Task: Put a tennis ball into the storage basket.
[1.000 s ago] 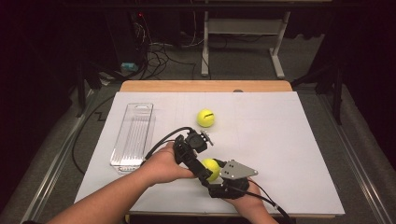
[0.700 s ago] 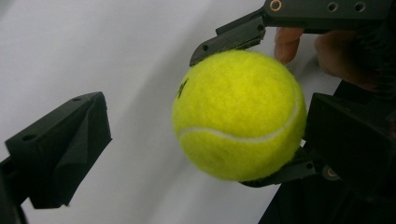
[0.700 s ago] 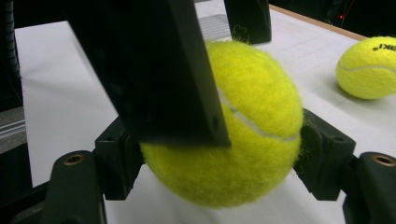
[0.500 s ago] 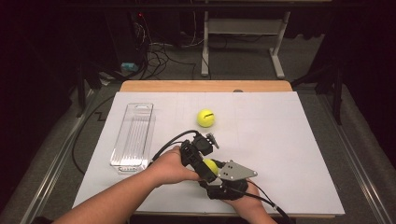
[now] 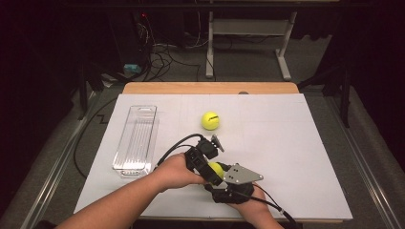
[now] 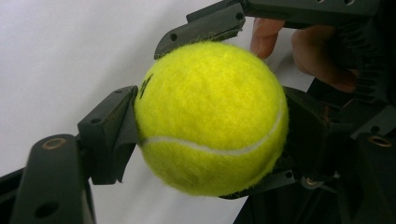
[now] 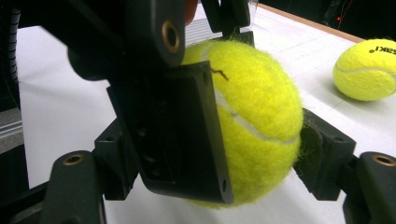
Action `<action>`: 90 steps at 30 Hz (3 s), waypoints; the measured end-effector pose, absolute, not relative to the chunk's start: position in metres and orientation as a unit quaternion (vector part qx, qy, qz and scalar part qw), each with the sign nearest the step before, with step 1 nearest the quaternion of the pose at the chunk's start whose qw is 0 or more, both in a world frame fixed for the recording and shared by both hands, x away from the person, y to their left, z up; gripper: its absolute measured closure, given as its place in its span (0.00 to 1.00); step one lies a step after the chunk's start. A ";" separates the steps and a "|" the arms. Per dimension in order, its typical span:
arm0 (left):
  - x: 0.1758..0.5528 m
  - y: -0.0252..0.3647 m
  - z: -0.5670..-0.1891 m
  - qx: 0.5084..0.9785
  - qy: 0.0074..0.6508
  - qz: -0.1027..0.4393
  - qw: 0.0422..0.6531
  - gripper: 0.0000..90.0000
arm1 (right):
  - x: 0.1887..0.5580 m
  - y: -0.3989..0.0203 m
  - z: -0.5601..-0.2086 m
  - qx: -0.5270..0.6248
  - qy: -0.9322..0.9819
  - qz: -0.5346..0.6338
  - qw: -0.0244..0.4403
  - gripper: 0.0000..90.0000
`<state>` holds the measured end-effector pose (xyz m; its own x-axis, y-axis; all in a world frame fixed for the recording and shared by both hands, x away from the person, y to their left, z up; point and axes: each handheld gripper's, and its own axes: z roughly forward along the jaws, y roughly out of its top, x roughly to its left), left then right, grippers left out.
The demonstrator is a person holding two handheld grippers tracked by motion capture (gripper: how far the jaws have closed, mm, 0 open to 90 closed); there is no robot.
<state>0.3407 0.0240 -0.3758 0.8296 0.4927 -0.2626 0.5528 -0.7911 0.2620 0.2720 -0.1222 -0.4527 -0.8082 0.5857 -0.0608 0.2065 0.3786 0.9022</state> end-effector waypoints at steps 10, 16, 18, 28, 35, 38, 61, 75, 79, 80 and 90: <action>0.339 0.023 -0.376 0.944 0.277 -0.080 0.161 0.29 | 0.272 -0.121 -0.454 0.242 0.808 0.502 0.192 0.29; 0.339 0.024 -0.374 0.942 0.286 -0.074 0.159 0.29 | 0.275 -0.122 -0.457 0.246 0.808 0.504 0.182 0.12; 0.340 0.026 -0.374 0.942 0.287 -0.070 0.160 0.29 | 0.276 -0.122 -0.458 0.245 0.806 0.505 0.186 0.03; 0.343 0.035 -0.372 0.939 0.303 -0.050 0.154 0.29 | 0.275 -0.138 -0.457 0.256 0.801 0.504 0.196 0.00; 0.347 0.048 -0.370 0.935 0.317 -0.044 0.149 0.29 | 0.278 -0.165 -0.455 0.280 0.793 0.496 0.216 0.00; 0.347 0.054 -0.369 0.934 0.323 -0.039 0.145 0.29 | 0.280 -0.178 -0.455 0.292 0.785 0.496 0.227 0.00; 0.364 0.114 -0.343 0.916 0.383 -0.004 0.123 0.29 | 0.278 -0.288 -0.459 0.391 0.738 0.467 0.289 0.00; 0.398 0.168 -0.329 0.887 0.448 0.011 0.113 0.29 | 0.277 -0.294 -0.460 0.391 0.740 0.463 0.292 0.00; 0.407 0.182 -0.328 0.879 0.465 0.012 0.107 0.29 | 0.277 -0.294 -0.460 0.392 0.740 0.462 0.292 0.00; 0.410 0.186 -0.327 0.877 0.468 0.012 0.104 0.29 | 0.277 -0.294 -0.460 0.392 0.740 0.462 0.292 0.00; 0.427 0.218 -0.320 0.858 0.504 0.017 0.098 0.29 | 0.278 -0.294 -0.461 0.390 0.743 0.460 0.292 0.00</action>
